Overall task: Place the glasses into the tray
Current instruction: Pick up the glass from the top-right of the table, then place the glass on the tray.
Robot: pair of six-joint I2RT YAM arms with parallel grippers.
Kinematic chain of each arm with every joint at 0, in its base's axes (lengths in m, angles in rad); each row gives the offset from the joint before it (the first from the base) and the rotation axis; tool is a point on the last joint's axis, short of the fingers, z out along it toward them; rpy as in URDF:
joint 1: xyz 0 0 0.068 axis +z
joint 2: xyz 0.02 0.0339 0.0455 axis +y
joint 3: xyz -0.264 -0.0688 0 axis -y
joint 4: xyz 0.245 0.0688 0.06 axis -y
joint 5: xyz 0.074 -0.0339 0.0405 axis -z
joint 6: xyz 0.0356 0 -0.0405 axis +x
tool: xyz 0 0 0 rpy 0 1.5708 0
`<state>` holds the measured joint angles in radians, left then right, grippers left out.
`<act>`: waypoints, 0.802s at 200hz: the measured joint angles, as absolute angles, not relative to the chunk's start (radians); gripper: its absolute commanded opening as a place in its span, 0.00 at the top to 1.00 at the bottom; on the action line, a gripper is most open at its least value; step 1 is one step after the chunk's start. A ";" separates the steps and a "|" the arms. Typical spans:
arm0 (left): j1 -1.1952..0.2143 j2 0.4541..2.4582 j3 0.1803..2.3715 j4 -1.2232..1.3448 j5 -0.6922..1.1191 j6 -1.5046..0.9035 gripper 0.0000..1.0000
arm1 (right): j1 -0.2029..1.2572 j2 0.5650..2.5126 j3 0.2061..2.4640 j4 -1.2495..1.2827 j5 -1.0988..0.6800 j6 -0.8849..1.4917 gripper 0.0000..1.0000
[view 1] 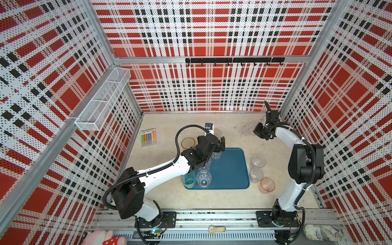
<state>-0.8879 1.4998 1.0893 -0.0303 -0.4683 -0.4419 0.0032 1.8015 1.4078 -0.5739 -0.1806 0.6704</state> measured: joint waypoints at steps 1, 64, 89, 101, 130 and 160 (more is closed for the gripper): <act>-0.888 1.500 1.089 -0.030 -0.469 -0.442 0.02 | 0.004 1.798 1.407 -0.575 -0.180 0.669 0.98; -0.871 1.497 1.089 -0.028 -0.492 -0.439 0.02 | 0.183 1.543 1.375 -0.769 -0.069 0.567 0.98; -0.855 1.482 1.085 -0.023 -0.507 -0.437 0.02 | 0.291 1.510 1.361 -0.862 -0.029 0.546 0.98; -0.847 1.462 1.071 -0.010 -0.514 -0.437 0.02 | 0.344 1.510 1.359 -0.905 -0.010 0.543 0.98; -0.833 1.395 1.016 0.022 -0.540 -0.437 0.02 | 0.464 1.511 1.359 -0.984 0.019 0.545 0.99; -0.820 1.357 0.975 0.051 -0.555 -0.441 0.02 | 0.561 1.536 1.357 -1.012 0.029 0.570 1.00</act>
